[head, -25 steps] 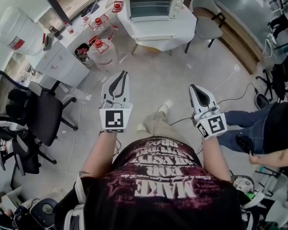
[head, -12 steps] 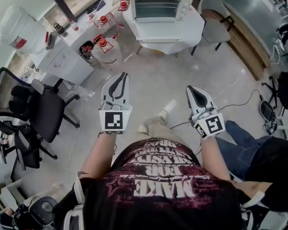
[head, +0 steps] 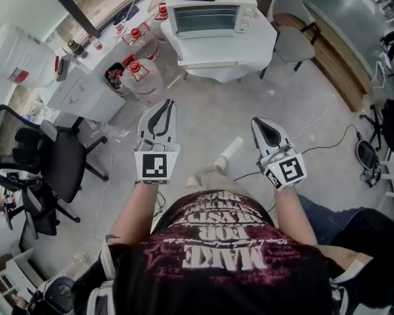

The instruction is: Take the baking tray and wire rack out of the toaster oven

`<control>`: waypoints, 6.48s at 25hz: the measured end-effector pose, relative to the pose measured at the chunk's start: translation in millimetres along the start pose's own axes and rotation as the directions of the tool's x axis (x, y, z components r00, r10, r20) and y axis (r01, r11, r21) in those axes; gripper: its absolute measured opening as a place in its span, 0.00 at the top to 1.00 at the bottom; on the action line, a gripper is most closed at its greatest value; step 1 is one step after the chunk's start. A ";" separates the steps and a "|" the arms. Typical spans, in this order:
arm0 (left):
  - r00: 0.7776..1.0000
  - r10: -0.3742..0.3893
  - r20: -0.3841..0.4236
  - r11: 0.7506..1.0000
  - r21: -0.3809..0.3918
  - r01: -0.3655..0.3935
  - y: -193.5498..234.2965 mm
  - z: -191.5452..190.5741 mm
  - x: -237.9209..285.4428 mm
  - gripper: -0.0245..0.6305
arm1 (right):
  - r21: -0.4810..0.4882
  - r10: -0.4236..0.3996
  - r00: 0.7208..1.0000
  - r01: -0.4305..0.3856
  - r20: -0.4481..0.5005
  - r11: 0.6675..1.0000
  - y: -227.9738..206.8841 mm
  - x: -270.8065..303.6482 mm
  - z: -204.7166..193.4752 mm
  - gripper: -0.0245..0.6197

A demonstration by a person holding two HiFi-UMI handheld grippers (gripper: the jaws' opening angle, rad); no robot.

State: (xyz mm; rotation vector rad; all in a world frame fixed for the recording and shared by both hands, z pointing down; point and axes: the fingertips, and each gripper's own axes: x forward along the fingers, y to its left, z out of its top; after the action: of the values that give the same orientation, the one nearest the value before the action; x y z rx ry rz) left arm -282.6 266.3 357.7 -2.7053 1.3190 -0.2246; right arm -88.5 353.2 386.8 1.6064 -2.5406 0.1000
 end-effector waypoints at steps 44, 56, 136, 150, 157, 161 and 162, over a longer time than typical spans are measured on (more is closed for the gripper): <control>0.994 0.110 -0.002 0.994 -0.008 -0.110 3.7 21.3 106.1 0.93 | 0.066 0.057 0.997 -0.060 0.053 0.996 -136.6 54.7 -8.6 0.96; 0.996 0.091 -0.017 0.996 -0.012 -0.092 35.2 14.0 145.4 0.93 | 0.064 0.054 0.998 -0.056 0.032 0.996 -150.5 97.1 -2.6 0.96; 0.990 0.073 -0.120 0.996 -0.050 -0.079 194.9 -35.3 347.9 0.93 | 0.514 0.016 0.980 0.091 -0.201 0.853 -286.1 477.7 -142.5 0.94; 0.973 0.117 -0.201 0.991 -0.040 -0.127 203.3 -56.5 343.6 0.93 | 0.807 -0.028 0.995 0.095 -0.097 0.583 -324.4 530.2 -150.8 0.68; 0.967 0.135 -0.214 0.989 -0.034 -0.146 207.8 -62.0 332.0 0.93 | 0.859 -0.075 0.994 0.112 -0.085 0.499 -342.3 545.0 -151.4 0.68; 0.967 0.134 -0.219 0.989 -0.033 -0.144 207.6 -63.9 327.2 0.93 | 0.874 -0.089 0.991 0.134 -0.104 0.468 -346.5 546.9 -155.2 0.75; 0.967 0.131 -0.218 0.989 -0.031 -0.141 207.2 -63.4 327.1 0.93 | 0.874 -0.085 0.991 0.131 -0.103 0.468 -345.5 546.4 -155.2 0.75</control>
State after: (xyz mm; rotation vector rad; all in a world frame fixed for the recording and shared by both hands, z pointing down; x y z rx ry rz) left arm -255.3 -121.6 409.4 -2.6744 1.5798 -0.4912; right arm 4.4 -264.0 616.0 1.9556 -2.4118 1.6850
